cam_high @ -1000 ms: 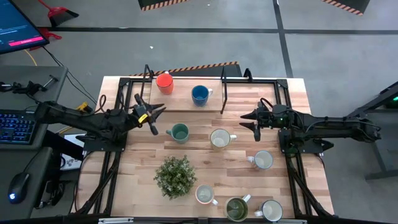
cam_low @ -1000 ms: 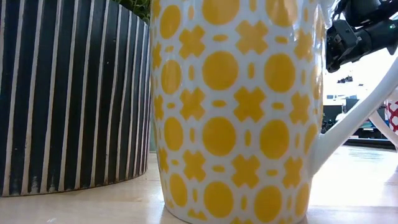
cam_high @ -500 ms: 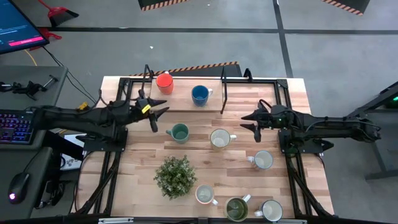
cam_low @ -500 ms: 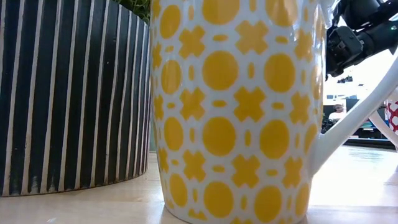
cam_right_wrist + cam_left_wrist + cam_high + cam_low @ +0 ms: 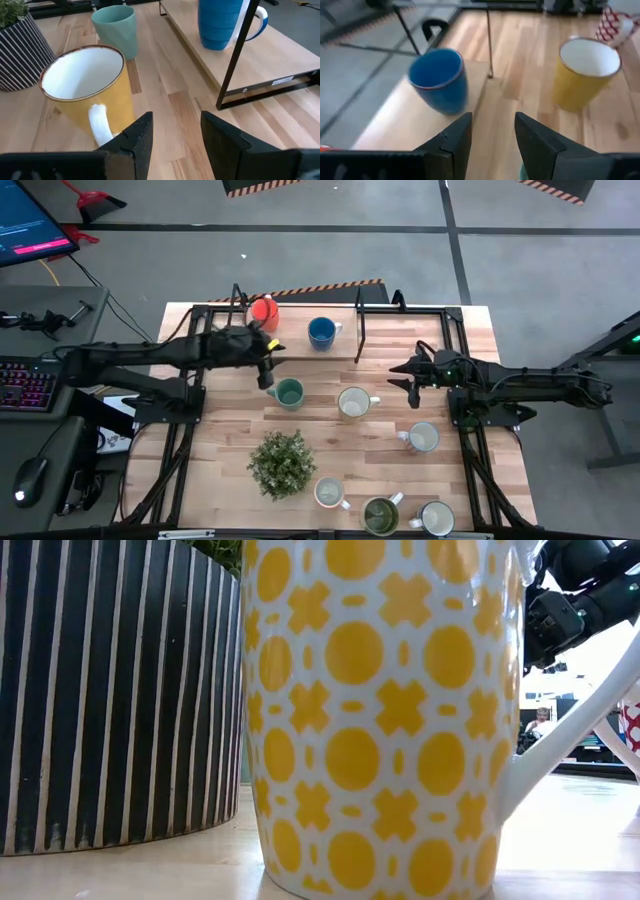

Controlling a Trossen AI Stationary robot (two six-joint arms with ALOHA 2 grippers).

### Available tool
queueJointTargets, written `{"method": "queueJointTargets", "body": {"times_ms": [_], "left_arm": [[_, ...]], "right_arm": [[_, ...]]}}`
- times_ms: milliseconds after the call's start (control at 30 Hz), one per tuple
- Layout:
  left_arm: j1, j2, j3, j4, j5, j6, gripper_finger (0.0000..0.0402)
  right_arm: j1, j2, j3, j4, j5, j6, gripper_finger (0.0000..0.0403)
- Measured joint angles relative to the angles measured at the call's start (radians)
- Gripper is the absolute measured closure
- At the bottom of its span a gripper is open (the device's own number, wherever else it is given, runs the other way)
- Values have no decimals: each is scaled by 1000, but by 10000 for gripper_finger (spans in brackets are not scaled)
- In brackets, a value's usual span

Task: Place coffee mugs
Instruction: Put the green mug on the shelf

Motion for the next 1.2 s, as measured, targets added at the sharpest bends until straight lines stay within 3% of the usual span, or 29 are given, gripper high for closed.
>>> {"method": "queueJointTargets", "body": {"times_ms": [167, 400, 1200], "left_arm": [[24, 99, 69, -103, 120, -43, 262], [36, 195, 136, -266, 171, -49, 262], [34, 438, 139, -301, 189, -49, 262]], "right_arm": [[0, 0, 0, -20, 0, -2, 256], [0, 0, 0, -49, 0, 0, 256], [0, 0, 0, -87, -2, 1, 256]]}}
